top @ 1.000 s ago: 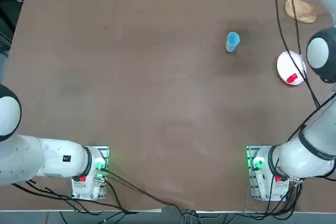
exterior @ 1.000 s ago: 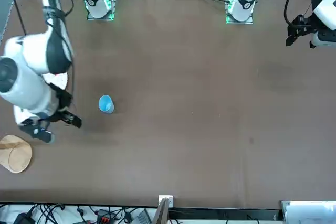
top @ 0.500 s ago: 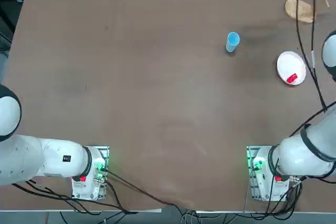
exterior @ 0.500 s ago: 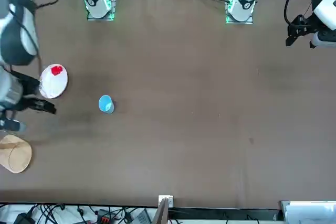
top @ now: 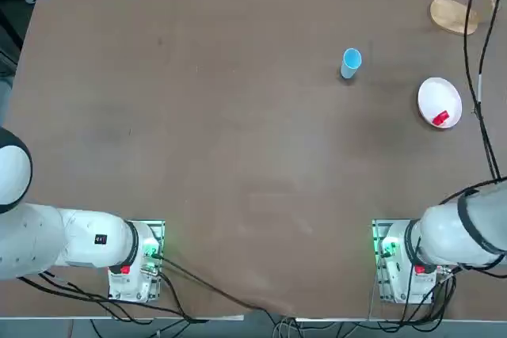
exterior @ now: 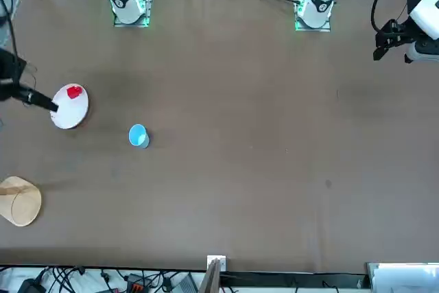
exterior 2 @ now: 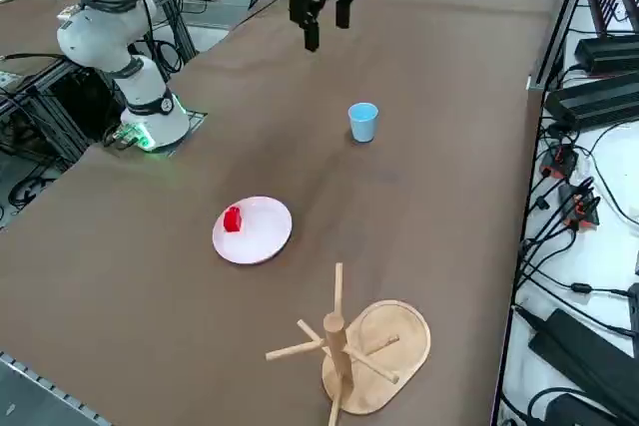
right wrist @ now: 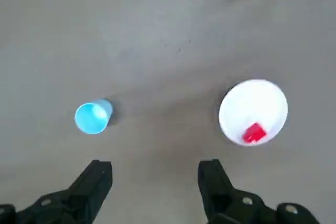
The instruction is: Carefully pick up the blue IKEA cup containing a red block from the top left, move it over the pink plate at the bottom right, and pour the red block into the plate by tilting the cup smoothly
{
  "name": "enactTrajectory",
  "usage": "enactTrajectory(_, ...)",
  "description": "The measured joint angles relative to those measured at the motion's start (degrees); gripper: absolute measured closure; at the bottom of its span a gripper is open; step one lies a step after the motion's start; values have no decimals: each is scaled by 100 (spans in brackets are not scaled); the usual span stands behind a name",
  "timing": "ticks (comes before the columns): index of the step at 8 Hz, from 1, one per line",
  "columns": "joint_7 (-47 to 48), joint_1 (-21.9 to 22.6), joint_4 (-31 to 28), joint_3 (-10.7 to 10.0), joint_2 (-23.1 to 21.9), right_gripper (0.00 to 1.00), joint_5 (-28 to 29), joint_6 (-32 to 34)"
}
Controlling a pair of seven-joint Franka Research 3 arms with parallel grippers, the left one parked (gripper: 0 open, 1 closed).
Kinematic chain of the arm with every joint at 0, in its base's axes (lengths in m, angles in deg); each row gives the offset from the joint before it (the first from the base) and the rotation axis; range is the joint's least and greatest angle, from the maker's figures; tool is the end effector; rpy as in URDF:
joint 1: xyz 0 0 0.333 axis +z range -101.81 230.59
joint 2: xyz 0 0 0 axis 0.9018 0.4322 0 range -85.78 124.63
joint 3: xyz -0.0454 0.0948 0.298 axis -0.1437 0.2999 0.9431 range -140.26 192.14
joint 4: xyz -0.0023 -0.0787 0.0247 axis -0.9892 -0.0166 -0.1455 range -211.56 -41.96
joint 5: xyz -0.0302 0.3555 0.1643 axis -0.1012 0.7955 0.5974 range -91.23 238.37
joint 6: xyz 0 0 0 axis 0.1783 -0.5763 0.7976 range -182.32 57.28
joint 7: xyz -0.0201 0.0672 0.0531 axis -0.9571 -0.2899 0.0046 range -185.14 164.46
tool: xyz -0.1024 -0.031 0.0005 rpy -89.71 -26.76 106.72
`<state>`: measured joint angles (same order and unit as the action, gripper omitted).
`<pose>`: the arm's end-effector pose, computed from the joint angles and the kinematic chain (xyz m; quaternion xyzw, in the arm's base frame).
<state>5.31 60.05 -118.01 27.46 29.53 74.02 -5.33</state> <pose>0.6018 -0.0302 0.5787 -0.9860 0.1605 0.0445 0.0013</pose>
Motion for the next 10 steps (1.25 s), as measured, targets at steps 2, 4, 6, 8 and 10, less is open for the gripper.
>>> enactTrajectory(2,125,12,-161,32,-317,0,55,53)
enactTrajectory(4,143,31,-315,39,-602,0,174,146)
enactTrajectory(6,181,71,-378,40,-727,0,239,261)
enactTrajectory(8,182,80,-412,12,-722,0,361,463)
enactTrajectory(10,158,78,-376,-117,-734,0,423,500)
